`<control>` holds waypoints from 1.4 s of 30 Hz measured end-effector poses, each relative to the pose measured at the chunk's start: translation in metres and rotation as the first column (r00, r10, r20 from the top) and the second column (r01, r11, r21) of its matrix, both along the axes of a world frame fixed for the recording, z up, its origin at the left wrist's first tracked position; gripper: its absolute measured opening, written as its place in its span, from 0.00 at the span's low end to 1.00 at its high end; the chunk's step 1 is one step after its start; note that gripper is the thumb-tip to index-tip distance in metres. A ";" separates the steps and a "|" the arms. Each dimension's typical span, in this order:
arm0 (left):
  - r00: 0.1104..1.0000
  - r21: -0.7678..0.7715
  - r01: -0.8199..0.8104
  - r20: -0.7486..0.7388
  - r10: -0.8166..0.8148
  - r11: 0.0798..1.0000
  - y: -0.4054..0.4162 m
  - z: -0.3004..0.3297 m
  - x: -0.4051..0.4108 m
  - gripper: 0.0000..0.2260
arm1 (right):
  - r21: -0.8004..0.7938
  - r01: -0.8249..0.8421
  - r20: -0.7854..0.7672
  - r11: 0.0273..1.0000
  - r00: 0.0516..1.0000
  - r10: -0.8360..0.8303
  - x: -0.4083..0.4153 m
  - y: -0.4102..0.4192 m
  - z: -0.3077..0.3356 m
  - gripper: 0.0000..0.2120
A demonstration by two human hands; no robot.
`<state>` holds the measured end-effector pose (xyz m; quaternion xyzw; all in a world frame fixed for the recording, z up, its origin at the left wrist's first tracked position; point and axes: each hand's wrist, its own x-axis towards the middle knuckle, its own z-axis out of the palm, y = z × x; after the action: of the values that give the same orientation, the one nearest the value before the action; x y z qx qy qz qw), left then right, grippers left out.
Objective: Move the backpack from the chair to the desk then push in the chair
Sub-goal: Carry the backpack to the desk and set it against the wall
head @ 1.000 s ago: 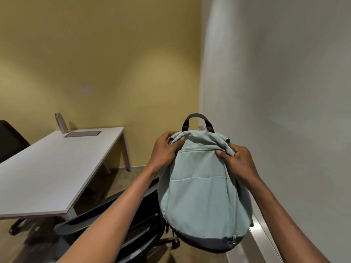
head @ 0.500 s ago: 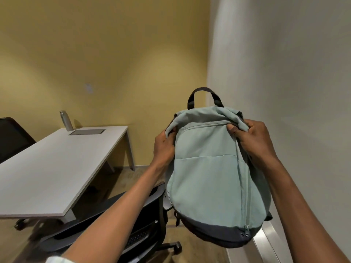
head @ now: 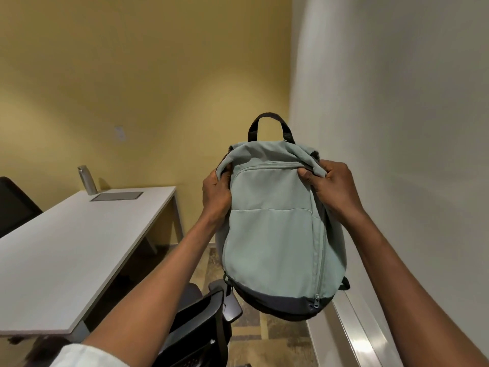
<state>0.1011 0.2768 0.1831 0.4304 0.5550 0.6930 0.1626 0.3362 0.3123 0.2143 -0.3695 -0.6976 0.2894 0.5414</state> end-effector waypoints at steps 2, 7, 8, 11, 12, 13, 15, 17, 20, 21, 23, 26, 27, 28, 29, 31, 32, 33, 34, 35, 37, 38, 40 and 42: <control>1.000 -0.001 0.001 -0.002 -0.001 1.000 0.014 -0.001 -0.011 0.08 | -0.002 0.006 0.001 1.000 1.000 -0.006 -0.009 0.013 -0.001 0.09; 0.999 -0.011 0.039 0.004 -0.039 0.999 0.049 0.000 -0.034 0.10 | 0.021 0.045 -0.001 0.999 0.999 -0.045 -0.030 0.041 -0.005 0.09; 0.999 -0.010 0.048 0.001 -0.048 0.999 0.055 0.001 -0.038 0.09 | 0.023 0.056 -0.005 0.998 0.998 -0.056 -0.034 0.046 -0.005 0.09; 0.998 0.010 0.069 -0.009 -0.069 0.998 0.071 0.013 -0.047 0.08 | 0.028 0.078 -0.030 0.997 0.997 -0.077 -0.044 0.062 -0.001 0.11; 0.997 0.015 0.070 -0.011 -0.070 0.997 0.077 0.017 -0.049 0.08 | 0.028 0.084 -0.043 0.996 0.996 -0.082 -0.047 0.067 0.001 0.11; 0.997 0.018 0.070 -0.013 -0.070 0.997 0.082 0.020 -0.051 0.08 | 0.027 0.090 -0.055 0.996 0.995 -0.089 -0.049 0.071 0.003 0.10; 0.997 0.018 0.073 -0.012 -0.072 0.997 0.090 0.022 -0.056 0.07 | 0.028 0.102 -0.072 0.994 0.992 -0.100 -0.054 0.078 0.003 0.08; 0.997 0.022 0.082 -0.001 -0.082 0.996 0.099 0.021 -0.061 0.07 | 0.031 0.106 -0.069 0.994 0.992 -0.104 -0.058 0.085 0.003 0.06; 0.997 0.020 0.070 0.014 -0.070 0.997 0.113 0.017 -0.067 0.08 | 0.015 0.117 -0.037 0.993 0.993 -0.117 -0.063 0.101 0.003 0.07; 0.998 0.015 0.061 0.021 -0.061 0.998 0.117 0.016 -0.068 0.08 | 0.009 0.120 -0.020 0.993 0.993 -0.120 -0.065 0.107 0.003 0.07; 0.999 -0.002 0.041 0.019 -0.041 0.999 0.126 0.012 -0.071 0.08 | -0.001 0.118 -0.001 0.993 0.993 -0.118 -0.068 0.122 0.002 0.08; 1.000 -0.032 0.024 -0.006 -0.024 0.999 0.142 0.005 -0.076 0.08 | -0.013 0.110 0.016 0.994 0.994 -0.110 -0.073 0.148 -0.004 0.09; 1.000 -0.037 0.017 -0.016 -0.018 0.999 0.149 0.003 -0.078 0.08 | -0.017 0.108 0.022 0.994 0.994 -0.108 -0.075 0.158 -0.007 0.09; 1.000 -0.041 0.005 -0.024 -0.006 0.999 0.155 0.001 -0.080 0.08 | -0.024 0.106 0.025 0.994 0.994 -0.105 -0.078 0.169 -0.009 0.09; 1.000 -0.044 -0.008 -0.028 0.007 0.999 0.162 0.000 -0.082 0.09 | -0.034 0.099 0.026 0.994 0.995 -0.098 -0.081 0.181 -0.011 0.09; 0.998 -0.050 -0.037 -0.042 0.035 0.998 0.176 0.000 -0.085 0.09 | -0.044 0.079 0.019 0.996 0.997 -0.078 -0.087 0.205 -0.012 0.09; 0.997 -0.056 -0.052 -0.053 0.049 0.997 0.184 0.001 -0.088 0.09 | -0.043 0.070 0.018 0.997 0.997 -0.069 -0.090 0.218 -0.012 0.09; 0.996 -0.061 -0.067 -0.066 0.063 0.996 0.192 0.001 -0.091 0.10 | -0.039 0.060 0.019 0.997 0.998 -0.059 -0.094 0.231 -0.013 0.10; 0.994 -0.065 -0.083 -0.080 0.078 0.994 0.199 0.001 -0.094 0.10 | -0.035 0.048 0.018 0.998 0.999 -0.047 -0.098 0.244 -0.014 0.11; 0.992 -0.069 -0.100 -0.090 0.094 0.993 0.207 0.000 -0.099 0.11 | -0.037 0.034 0.017 0.999 0.999 -0.034 -0.102 0.257 -0.014 0.12; 0.988 -0.070 -0.138 -0.082 0.132 0.988 0.222 0.000 -0.107 0.12 | -0.042 0.007 0.017 0.999 1.000 -0.007 -0.113 0.281 -0.013 0.12; 0.985 -0.071 -0.161 -0.074 0.156 0.984 0.229 0.001 -0.112 0.13 | -0.043 -0.007 0.017 0.999 1.000 0.008 -0.120 0.292 -0.012 0.12; 0.976 -0.082 -0.211 -0.068 0.205 0.974 0.242 -0.001 -0.123 0.13 | -0.052 -0.041 0.012 0.998 0.999 0.042 -0.135 0.311 -0.012 0.13; 0.971 -0.102 -0.237 -0.069 0.231 0.966 0.252 -0.005 -0.138 0.11 | -0.069 -0.077 0.010 0.995 0.997 0.078 -0.152 0.323 -0.015 0.13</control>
<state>-0.0366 0.5292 0.1782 0.3717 0.6433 0.6636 0.0873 0.1847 0.6353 0.1996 -0.3626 -0.7045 0.3316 0.5122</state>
